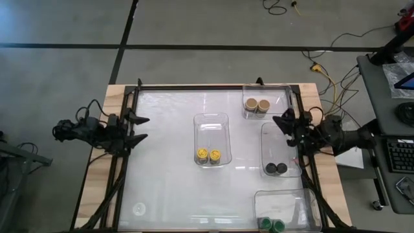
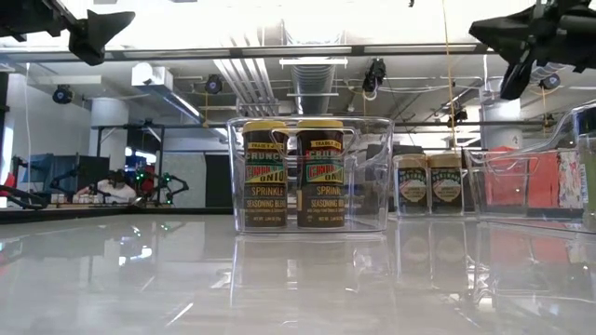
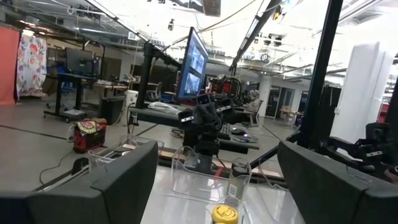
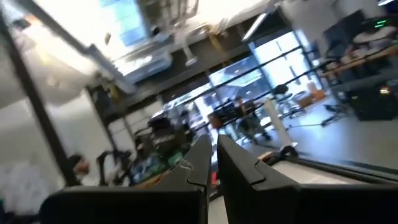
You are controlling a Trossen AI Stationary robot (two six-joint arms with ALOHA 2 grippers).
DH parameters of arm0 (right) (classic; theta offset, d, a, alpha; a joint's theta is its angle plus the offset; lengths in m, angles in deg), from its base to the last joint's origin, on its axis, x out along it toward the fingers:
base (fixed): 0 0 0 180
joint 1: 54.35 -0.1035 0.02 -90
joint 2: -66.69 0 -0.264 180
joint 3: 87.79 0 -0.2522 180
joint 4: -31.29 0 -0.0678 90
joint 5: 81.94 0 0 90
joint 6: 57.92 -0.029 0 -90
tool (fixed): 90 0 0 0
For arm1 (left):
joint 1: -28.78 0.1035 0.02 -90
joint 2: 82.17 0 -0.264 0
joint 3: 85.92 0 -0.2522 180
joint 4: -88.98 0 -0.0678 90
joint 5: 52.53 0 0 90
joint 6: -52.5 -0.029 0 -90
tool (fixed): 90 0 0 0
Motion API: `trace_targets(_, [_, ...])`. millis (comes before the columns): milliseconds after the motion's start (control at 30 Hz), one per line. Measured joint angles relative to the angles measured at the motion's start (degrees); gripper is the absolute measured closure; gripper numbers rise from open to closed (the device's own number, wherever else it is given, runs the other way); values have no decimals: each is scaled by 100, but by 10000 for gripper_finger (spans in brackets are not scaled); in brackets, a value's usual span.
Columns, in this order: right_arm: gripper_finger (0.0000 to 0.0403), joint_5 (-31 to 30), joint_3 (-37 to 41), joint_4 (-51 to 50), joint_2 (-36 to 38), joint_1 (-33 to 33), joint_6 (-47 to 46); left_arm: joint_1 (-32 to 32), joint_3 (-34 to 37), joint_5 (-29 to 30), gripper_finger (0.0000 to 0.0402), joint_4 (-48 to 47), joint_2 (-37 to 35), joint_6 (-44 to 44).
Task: Sort spices by type
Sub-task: Return to Home Position
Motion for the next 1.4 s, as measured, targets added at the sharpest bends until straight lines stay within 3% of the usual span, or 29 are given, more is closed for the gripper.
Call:
trace_targets(167, [383, 1132, 4, -552, -2, 550, -357, 0, 0, -91, 86, 42, 3, 229])
trace_targets(400, [384, 1607, 15, -436, -2, 827, 243, 0, 197, -1019, 86, 235, 19, 213])
trace_targets(600, [385, 3380, 188, -675, -2, 818, 1216, -2, 688, -1126, 86, 369, 23, 133])
trace_targets(700, [385, 3309, 188, -901, -6, 818, 1192, 0, 943, -1138, 86, 500, 15, 172])
trace_targets(900, [383, 2583, 191, -910, -50, 820, 1173, 9, 1599, -1551, 86, 1464, -20, 62])
trace_targets(1133, [385, 2591, 193, -898, -46, 820, 1184, 276, 1600, -1606, 86, 1383, -22, 65])
trace_targets(1267, [385, 2592, 193, -900, -50, 820, 1186, 549, 1600, -1948, 86, 1369, -22, 61])
trace_targets(1400, [384, 2594, 195, -899, -50, 820, 1186, 590, 1600, -1883, 86, 931, -21, 22])
